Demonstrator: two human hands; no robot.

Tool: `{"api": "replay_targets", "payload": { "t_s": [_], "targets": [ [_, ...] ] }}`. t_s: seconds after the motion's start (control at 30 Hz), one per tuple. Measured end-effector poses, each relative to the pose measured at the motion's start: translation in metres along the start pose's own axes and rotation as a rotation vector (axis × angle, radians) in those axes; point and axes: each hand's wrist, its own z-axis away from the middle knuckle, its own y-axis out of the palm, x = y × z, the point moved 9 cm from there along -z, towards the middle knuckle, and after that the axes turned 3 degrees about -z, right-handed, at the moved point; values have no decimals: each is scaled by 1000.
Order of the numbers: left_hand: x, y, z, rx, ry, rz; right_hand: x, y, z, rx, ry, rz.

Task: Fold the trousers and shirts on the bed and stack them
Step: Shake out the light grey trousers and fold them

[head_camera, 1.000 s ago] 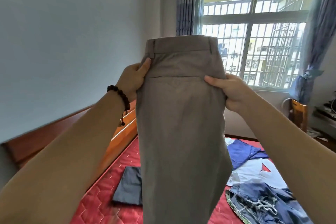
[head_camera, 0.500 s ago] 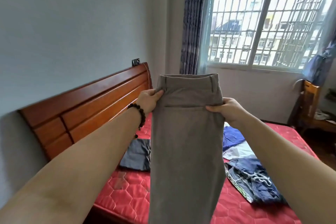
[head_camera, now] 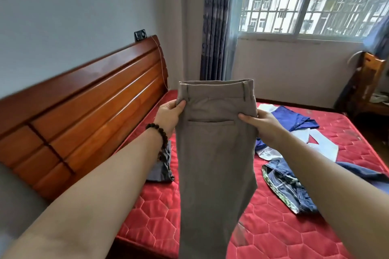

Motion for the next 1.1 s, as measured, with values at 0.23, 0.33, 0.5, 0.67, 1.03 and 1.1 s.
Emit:
{"api": "replay_targets", "payload": {
  "t_s": [0.23, 0.33, 0.5, 0.67, 1.03, 1.1],
  "targets": [
    [87, 10, -160, 50, -81, -43, -84, -26, -146, -150, 128, -58],
    [127, 10, -222, 46, -117, -166, -124, -41, -200, -250, 162, 63],
    [205, 23, -304, 46, -146, -345, -195, -73, -277, -333, 125, 435],
    [307, 36, -365, -66, -186, -471, -291, -100, -341, -364, 119, 654],
    [510, 45, -463, -220, -175, -858, -497, -135, -435, -430, 212, 653],
    [539, 51, -478, -224, -171, -829, -528, -142, -449, -436, 233, 660]
  ]
}}
